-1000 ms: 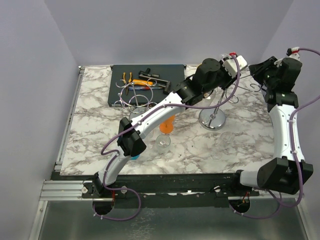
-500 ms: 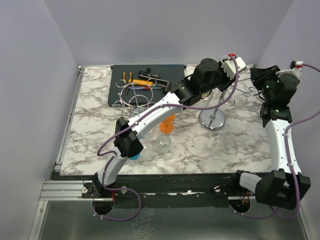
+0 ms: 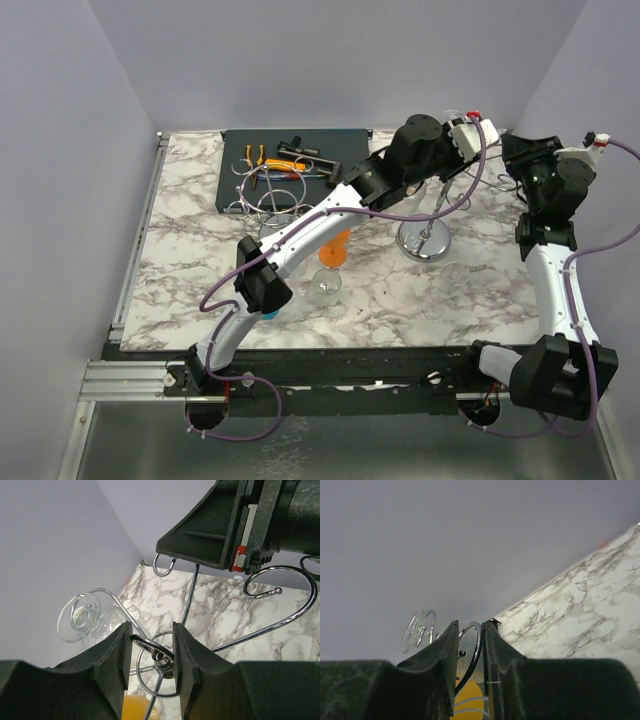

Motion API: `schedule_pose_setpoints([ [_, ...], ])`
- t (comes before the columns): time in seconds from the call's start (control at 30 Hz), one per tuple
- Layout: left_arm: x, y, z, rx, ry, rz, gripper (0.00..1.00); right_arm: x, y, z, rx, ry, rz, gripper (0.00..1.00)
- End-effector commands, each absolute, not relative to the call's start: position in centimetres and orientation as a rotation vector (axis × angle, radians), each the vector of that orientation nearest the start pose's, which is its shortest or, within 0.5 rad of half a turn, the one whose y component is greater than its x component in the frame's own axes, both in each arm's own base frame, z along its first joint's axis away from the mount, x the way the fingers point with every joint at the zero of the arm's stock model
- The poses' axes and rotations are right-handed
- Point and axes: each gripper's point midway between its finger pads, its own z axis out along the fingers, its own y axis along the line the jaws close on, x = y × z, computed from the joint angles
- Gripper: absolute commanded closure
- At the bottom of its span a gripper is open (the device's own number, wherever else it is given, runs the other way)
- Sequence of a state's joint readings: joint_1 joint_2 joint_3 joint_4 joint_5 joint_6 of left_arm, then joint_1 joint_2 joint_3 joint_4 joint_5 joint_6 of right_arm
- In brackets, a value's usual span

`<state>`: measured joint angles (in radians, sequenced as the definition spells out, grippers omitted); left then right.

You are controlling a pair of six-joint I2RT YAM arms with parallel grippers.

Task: Place the wine glass upside down on the wine glass rack
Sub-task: Adjust the wine rack at the center of the board.

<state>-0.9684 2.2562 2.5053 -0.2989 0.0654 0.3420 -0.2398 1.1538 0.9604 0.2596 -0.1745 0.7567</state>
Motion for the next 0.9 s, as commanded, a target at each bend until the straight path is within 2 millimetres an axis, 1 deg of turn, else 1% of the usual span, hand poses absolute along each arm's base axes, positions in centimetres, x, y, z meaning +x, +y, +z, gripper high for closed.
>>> schedule_pose_setpoints([
  [0.0, 38.4, -53.0, 44.4, 0.967, 1.101, -0.443, 1.00, 41.5, -2.7, 30.6, 0.578, 1.524, 0.573, 1.00],
  [0.1, 38.3, -53.0, 44.7, 0.967, 1.092, -0.448, 1.00, 41.5, -2.7, 29.9, 0.591, 1.528, 0.575, 1.00],
  [0.33, 38.1, -52.7, 46.6, 0.939, 1.035, -0.438, 1.00, 41.9, -2.6, 28.8, 0.611, 1.530, 0.603, 1.00],
  [0.43, 37.7, -52.5, 47.1, 0.927, 1.039, -0.448, 1.00, 42.0, -2.8, 28.1, 0.628, 1.544, 0.596, 1.00],
  [0.47, 37.5, -52.4, 47.2, 0.927, 1.044, -0.451, 0.94, 41.9, -2.8, 28.1, 0.633, 1.544, 0.591, 1.00],
  [0.53, 36.9, -52.1, 47.4, 0.920, 1.057, -0.464, 0.66, 41.6, -3.1, 28.2, 0.647, 1.536, 0.575, 1.00],
  [0.57, 36.7, -52.0, 47.4, 0.913, 1.070, -0.474, 0.59, 41.4, -3.2, 28.2, 0.653, 1.537, 0.566, 1.00],
  [0.63, 36.2, -51.8, 47.2, 0.902, 1.098, -0.502, 0.43, 41.2, -3.3, 28.6, 0.654, 1.532, 0.557, 1.00],
  [0.67, 36.2, -51.3, 47.3, 0.876, 1.122, -0.505, 0.40, 41.2, -3.3, 28.7, 0.653, 1.530, 0.556, 1.00],
  [0.73, 35.8, -51.0, 47.1, 0.844, 1.173, -0.551, 0.36, 41.1, -3.4, 29.0, 0.651, 1.530, 0.549, 1.00],
  [0.8, 35.3, -50.8, 47.1, 0.813, 1.225, -0.610, 0.27, 41.1, -3.4, 29.1, 0.649, 1.535, 0.542, 1.00],
  [0.83, 35.0, -50.8, 47.0, 0.810, 1.245, -0.633, 0.24, 41.1, -3.5, 29.2, 0.649, 1.537, 0.539, 1.00],
  [0.87, 34.7, -50.8, 47.0, 0.801, 1.260, -0.657, 0.24, 41.1, -3.4, 29.3, 0.645, 1.537, 0.538, 1.00],
])
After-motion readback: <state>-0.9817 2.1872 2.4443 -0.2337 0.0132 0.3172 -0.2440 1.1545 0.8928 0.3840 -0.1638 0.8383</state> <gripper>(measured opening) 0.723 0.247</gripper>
